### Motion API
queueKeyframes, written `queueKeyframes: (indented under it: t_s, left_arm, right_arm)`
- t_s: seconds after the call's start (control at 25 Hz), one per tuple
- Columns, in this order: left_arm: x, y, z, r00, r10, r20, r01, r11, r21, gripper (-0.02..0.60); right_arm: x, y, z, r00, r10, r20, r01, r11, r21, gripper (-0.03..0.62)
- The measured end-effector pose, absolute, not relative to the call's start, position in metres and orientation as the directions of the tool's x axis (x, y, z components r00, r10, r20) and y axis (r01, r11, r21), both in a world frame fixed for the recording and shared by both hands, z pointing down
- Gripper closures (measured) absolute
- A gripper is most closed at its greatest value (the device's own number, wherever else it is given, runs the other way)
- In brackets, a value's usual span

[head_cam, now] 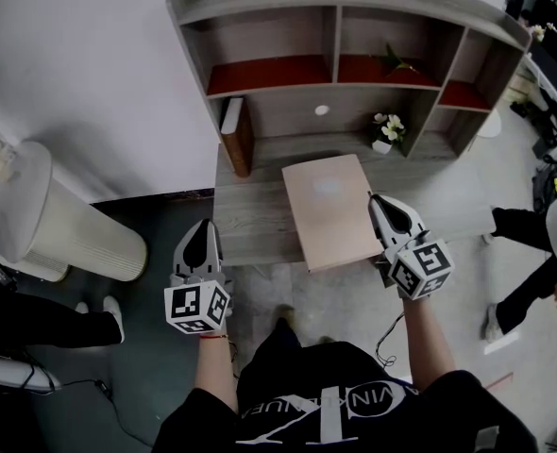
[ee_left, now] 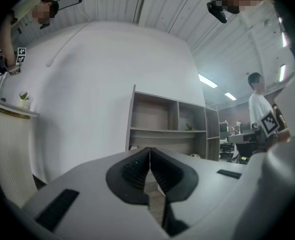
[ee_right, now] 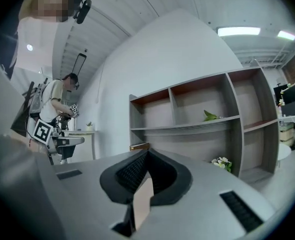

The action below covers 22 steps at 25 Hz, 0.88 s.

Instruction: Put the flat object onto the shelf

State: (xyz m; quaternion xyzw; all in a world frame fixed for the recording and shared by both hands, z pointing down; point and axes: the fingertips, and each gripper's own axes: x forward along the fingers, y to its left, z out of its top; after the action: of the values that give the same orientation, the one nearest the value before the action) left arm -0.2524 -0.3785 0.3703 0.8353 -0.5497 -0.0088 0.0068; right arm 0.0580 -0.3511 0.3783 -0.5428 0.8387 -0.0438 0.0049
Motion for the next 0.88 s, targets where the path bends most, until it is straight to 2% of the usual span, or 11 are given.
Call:
queueKeyframes:
  t_s: [0.88]
  left_arm:
    - [-0.2568, -0.3778, 0.3694, 0.382, -0.924, -0.010, -0.924, -0.382, 0.027, 0.574]
  right_arm:
    - [0.0540, -0.3513, 0.3807, -0.414, -0.910, 0.023, -0.908, 0.411, -0.083, 0.585]
